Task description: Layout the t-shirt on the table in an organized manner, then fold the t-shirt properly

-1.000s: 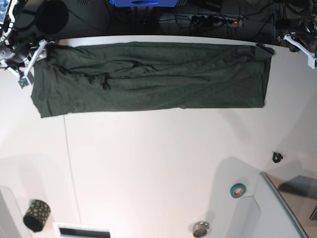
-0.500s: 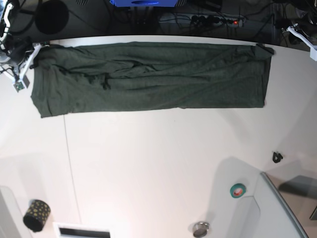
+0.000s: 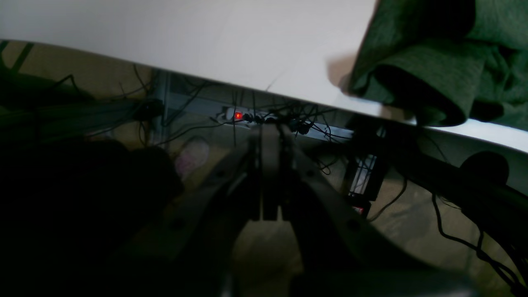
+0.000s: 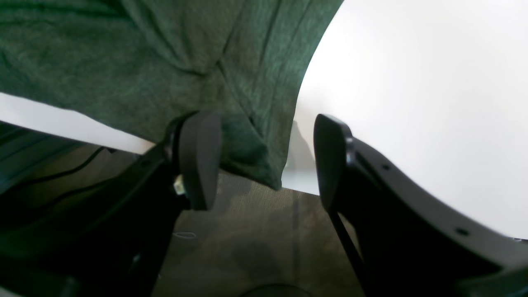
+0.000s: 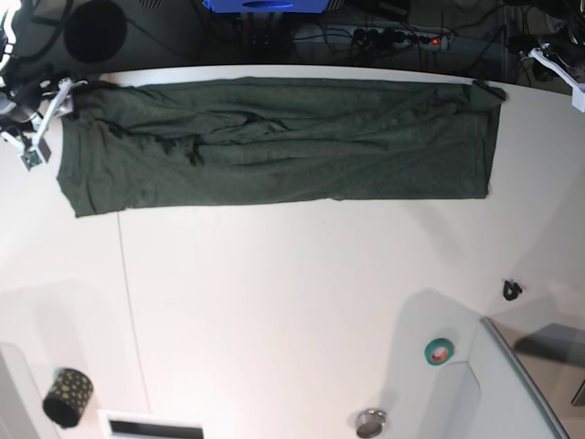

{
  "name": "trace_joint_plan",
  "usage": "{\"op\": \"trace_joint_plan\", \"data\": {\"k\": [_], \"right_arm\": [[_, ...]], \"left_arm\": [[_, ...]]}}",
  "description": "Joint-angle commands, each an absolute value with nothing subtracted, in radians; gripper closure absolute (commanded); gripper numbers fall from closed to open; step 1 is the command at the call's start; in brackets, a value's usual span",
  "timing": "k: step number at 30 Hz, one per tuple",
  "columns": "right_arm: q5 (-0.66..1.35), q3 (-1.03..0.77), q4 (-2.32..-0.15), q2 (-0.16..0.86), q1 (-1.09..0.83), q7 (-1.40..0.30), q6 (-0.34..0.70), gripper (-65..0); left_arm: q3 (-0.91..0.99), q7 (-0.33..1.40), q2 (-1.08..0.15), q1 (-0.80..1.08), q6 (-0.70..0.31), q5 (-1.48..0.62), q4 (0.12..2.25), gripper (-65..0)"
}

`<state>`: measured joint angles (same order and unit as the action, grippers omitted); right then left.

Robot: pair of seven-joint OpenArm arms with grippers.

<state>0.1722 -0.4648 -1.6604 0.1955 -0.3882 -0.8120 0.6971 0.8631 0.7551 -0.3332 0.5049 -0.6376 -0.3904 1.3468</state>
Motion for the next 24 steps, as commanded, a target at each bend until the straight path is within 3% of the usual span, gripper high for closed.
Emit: {"op": "trace_joint_plan", "data": {"k": [1,3,9,14,24], "right_arm": [[0.179,-0.467,-1.670,0.199,-0.384,-0.797,0.698,-33.8],[0.177,-0.466,-1.650,0.199,-0.381,-0.797,0.698,-33.3],[0.177,-0.464,-1.603,0.196,-0.363,-0.797,0.698,-22.7],[0.177,-0.470,-1.603,0.196,-0.361,-0.797,0.698,-1.1],[0.177,-0.470,-1.603,0.196,-0.358,-0.791,0.698,-0.8]], "left_arm": [[0.869,0.743,-0.354,0.515,-0.645,-0.398,1.360,0.0],[0.869,0.743,-0.354,0.515,-0.645,-0.398,1.360,0.0],[0.868,0.743,-0.354,0.515,-0.645,-0.398,1.360,0.0],[0.868,0.743,-0.354,0.515,-0.645,-0.398,1.360,0.0],[0.868,0.743,-0.355,0.513,-0.645,-0.397,1.334,0.0]]}}
